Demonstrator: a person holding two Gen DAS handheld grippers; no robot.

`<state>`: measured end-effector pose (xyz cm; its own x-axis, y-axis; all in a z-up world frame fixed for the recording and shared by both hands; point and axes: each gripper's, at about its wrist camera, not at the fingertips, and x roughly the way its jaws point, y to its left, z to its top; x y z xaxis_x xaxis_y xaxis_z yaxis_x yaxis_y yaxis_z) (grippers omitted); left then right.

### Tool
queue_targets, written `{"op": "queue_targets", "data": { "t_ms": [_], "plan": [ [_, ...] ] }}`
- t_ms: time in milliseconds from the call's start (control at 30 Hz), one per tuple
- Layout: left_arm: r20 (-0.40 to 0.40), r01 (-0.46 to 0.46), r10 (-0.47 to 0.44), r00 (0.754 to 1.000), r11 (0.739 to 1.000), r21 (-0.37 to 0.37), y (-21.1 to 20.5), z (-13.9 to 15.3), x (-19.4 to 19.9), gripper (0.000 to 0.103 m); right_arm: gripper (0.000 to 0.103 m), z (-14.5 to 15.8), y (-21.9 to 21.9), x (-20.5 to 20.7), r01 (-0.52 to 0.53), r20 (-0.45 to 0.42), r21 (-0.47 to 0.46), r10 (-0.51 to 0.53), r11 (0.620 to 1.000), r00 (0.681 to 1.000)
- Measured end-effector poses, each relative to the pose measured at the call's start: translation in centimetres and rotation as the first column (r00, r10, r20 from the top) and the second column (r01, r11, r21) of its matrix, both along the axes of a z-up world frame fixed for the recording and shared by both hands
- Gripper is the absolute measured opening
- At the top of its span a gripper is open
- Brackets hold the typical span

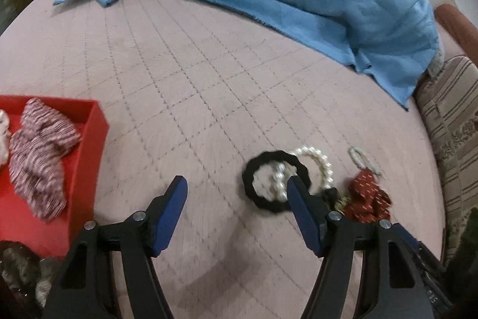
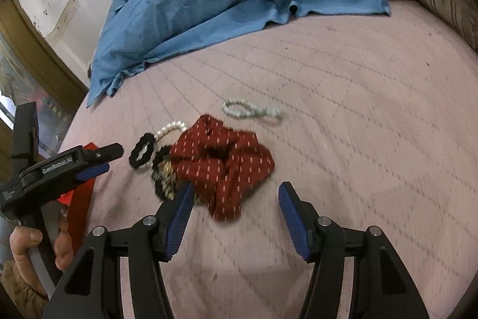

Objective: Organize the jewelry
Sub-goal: 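Move the left gripper to the black bracelet while the right reaches the red scrunchie, then close the left gripper on the black hair tie while the right grasps the red polka-dot scrunchie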

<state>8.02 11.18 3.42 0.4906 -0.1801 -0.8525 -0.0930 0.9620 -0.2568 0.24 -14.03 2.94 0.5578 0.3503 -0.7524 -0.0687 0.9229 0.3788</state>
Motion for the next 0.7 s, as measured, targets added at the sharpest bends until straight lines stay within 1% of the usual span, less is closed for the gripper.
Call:
{"op": "queue_targets", "data": {
  "t_ms": [33,100,167,200,233,267,300,333,400,467,567,700],
  "plan": [
    [-0.008,0.002,-0.002,1.000,1.000,0.002,-0.1,-0.3,0.4,0.066,0.063,0.0,0.1,0.3,-0.001,0.000,-0.004,0.001,1.000,1.000],
    [0.000,0.007,-0.007,1.000,1.000,0.016,-0.3,-0.4,0.7,0.066,0.063,-0.2,0.3,0.8,-0.001,-0.002,-0.007,0.001,1.000,1.000],
    [0.004,0.017,-0.017,1.000,1.000,0.024,-0.6,-0.4,1.0,0.061,0.063,-0.3,0.5,1.3,0.000,-0.006,-0.009,0.000,1.000,1.000],
    [0.002,0.019,-0.019,1.000,0.999,0.032,-0.8,-0.4,1.1,0.046,0.063,-0.4,0.6,1.5,0.000,-0.008,-0.011,0.000,1.000,1.000],
    [-0.004,0.018,-0.018,1.000,0.999,0.046,-0.9,-0.6,1.1,0.028,0.062,-0.5,0.7,1.7,-0.001,-0.010,-0.016,0.001,1.000,1.000],
    [-0.005,0.018,-0.018,1.000,0.998,0.058,-0.9,-0.6,1.1,0.021,0.050,-0.6,0.8,1.8,-0.002,-0.010,-0.019,0.002,1.000,1.000],
    [-0.004,0.027,-0.027,1.000,0.998,0.052,-1.0,-0.7,1.1,0.009,0.029,-0.7,1.0,2.0,-0.007,-0.015,-0.025,0.007,1.000,1.000],
    [-0.007,0.035,-0.034,0.999,0.998,0.043,-1.0,-0.8,0.9,0.007,0.022,-0.9,1.2,2.1,-0.016,-0.025,-0.028,0.016,0.999,1.000],
    [-0.001,0.033,-0.033,0.999,0.998,0.057,-1.1,-0.5,0.6,0.006,0.017,-1.0,1.4,2.1,-0.018,-0.034,-0.035,0.017,0.999,0.999],
    [-0.001,0.034,-0.034,0.999,0.998,0.047,-1.1,-0.3,0.0,0.004,0.014,-0.6,1.5,1.7,-0.019,-0.022,-0.038,0.018,0.999,1.000],
    [0.001,0.025,-0.026,1.000,1.000,0.011,-1.0,0.0,-1.3,0.004,0.013,0.3,1.6,0.7,-0.022,-0.001,-0.051,0.022,0.998,1.000],
    [0.007,0.016,-0.016,1.000,0.999,-0.041,-0.8,0.8,-3.6,0.004,0.013,1.4,1.1,-0.8,-0.016,0.015,-0.043,0.017,0.999,1.000]
  ]
}}
